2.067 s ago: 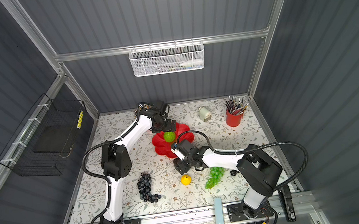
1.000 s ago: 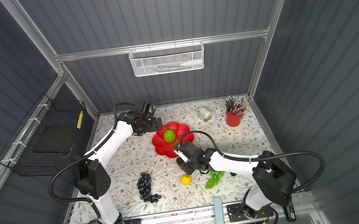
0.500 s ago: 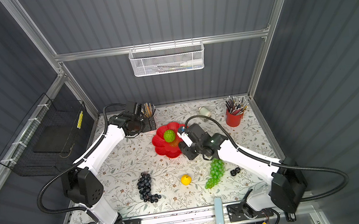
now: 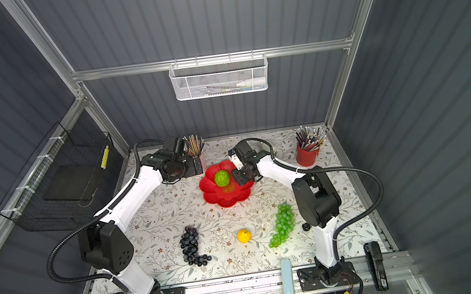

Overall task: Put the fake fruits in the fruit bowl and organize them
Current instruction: 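Carry the avocado into the red bowl and open the right gripper, then withdraw the right gripper from the bowl while the left gripper reaches for the yellow lemon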

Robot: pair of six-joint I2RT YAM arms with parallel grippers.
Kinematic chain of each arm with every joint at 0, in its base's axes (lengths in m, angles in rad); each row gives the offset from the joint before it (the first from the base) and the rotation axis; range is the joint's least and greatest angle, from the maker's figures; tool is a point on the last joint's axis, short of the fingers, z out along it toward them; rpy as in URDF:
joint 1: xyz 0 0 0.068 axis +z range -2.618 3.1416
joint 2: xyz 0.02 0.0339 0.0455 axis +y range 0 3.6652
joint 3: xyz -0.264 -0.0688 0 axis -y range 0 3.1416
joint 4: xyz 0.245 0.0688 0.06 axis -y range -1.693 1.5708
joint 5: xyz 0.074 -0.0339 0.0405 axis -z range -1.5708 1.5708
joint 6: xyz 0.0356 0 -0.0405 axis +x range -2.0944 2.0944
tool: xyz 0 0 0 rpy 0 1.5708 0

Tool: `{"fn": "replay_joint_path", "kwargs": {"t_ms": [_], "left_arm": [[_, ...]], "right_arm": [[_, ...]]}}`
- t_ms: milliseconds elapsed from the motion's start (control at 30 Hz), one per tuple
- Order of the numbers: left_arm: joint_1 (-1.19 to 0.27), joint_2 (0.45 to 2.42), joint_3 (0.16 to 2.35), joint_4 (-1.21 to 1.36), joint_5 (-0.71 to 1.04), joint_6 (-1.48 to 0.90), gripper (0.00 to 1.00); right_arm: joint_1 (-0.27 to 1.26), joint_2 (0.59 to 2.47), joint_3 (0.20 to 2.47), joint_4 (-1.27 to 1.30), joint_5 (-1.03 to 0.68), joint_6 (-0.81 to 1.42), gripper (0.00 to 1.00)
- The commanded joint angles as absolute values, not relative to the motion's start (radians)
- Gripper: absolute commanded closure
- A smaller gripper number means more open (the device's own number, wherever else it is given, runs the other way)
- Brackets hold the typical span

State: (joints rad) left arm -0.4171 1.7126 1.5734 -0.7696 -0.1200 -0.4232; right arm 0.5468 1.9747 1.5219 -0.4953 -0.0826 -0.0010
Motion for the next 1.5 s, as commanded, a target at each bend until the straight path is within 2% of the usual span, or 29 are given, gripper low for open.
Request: {"fn": "replay_joint_path", "kwargs": {"t_ms": [0, 433, 967, 1067, 1167, 1300, 1467], "left_arm": [[-0.411, 1.672, 1.551, -0.787, -0.131, -0.432, 0.00], [-0.411, 1.649, 1.520, -0.792, -0.118, -0.451, 0.00], [-0.411, 1.638, 1.517, -0.793, -0.127, -0.442, 0.00], [-0.411, 1.629, 1.511, -0.782, -0.126, -0.443, 0.00], [-0.411, 1.636, 1.517, -0.788, -0.121, -0.442, 0.00], [-0.411, 1.638, 1.519, -0.787, -0.106, -0.440, 0.00], [-0.411, 1.639, 1.517, -0.769, -0.080, -0.436, 0.00]], "right_arm": [[0.549, 1.998, 1.564, -0.472, -0.116, -0.003, 0.62], [0.529, 2.154, 1.693, -0.506, -0.123, 0.011, 0.60], [0.525, 2.240, 1.733, -0.501, -0.138, 0.012, 0.54], [0.524, 2.237, 1.728, -0.497, -0.136, 0.016, 0.51], [0.523, 2.234, 1.730, -0.497, -0.129, 0.015, 0.41], [0.524, 2.205, 1.728, -0.500, -0.117, 0.004, 0.33], [0.525, 2.151, 1.724, -0.516, -0.114, -0.002, 0.28]]}}
